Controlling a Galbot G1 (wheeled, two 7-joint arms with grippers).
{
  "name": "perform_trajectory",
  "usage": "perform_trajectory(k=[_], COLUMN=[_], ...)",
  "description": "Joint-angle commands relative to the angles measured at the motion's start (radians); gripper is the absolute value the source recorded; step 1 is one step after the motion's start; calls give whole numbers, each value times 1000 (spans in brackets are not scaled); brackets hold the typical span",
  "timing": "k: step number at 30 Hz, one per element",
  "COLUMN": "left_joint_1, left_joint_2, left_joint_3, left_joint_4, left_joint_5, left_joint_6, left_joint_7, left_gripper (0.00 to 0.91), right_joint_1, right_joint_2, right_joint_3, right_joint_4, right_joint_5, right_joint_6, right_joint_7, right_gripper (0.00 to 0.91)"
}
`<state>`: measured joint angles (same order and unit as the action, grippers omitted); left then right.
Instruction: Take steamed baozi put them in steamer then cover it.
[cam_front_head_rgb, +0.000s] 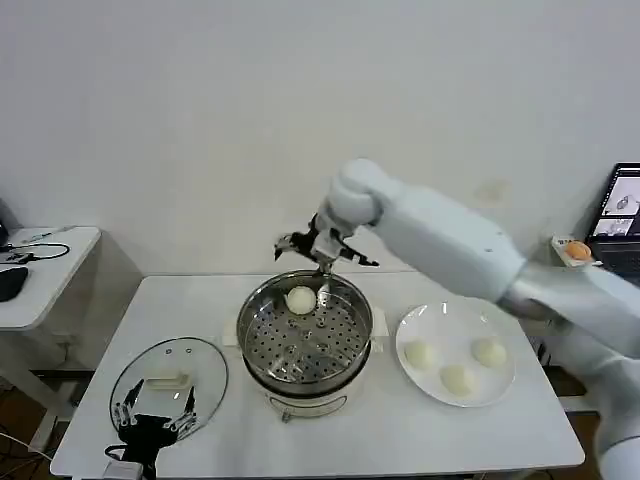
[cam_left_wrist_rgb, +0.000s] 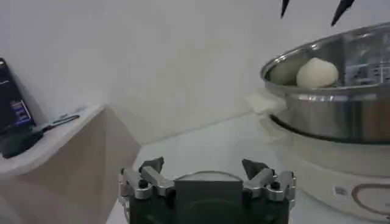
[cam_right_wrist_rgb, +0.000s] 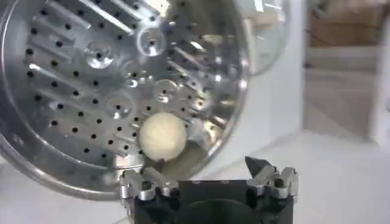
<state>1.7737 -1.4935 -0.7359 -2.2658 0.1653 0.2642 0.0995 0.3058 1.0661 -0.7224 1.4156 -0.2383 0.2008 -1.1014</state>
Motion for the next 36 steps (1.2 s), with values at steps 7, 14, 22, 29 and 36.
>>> perform_trajectory(k=[7, 14, 22, 29, 36], left_joint_1=[-4, -16, -12, -12, -7], left_joint_2=[18, 20, 12, 3, 2], left_joint_3=[10, 8, 10, 6, 9], left_joint_4=[-43, -35, -30, -28, -19], left_joint_5=[-15, -27, -21, -17, -10], left_joint_6=[9, 12, 12, 15, 14], left_joint_7=[8, 9, 10, 11, 9], left_gripper=[907, 907, 907, 907, 907], right_joint_1=[-36, -122, -286, -388, -440], right_joint_2=[-549, -585, -513, -380, -343], right_joint_3=[58, 63, 95, 98, 97], right_joint_4=[203, 124, 72, -22, -68], right_joint_5=[335, 309, 252, 181, 250], right_joint_6=[-459, -487, -557, -564, -581], right_joint_7=[11, -7, -37, -26, -57], right_gripper=[907, 907, 907, 907, 907])
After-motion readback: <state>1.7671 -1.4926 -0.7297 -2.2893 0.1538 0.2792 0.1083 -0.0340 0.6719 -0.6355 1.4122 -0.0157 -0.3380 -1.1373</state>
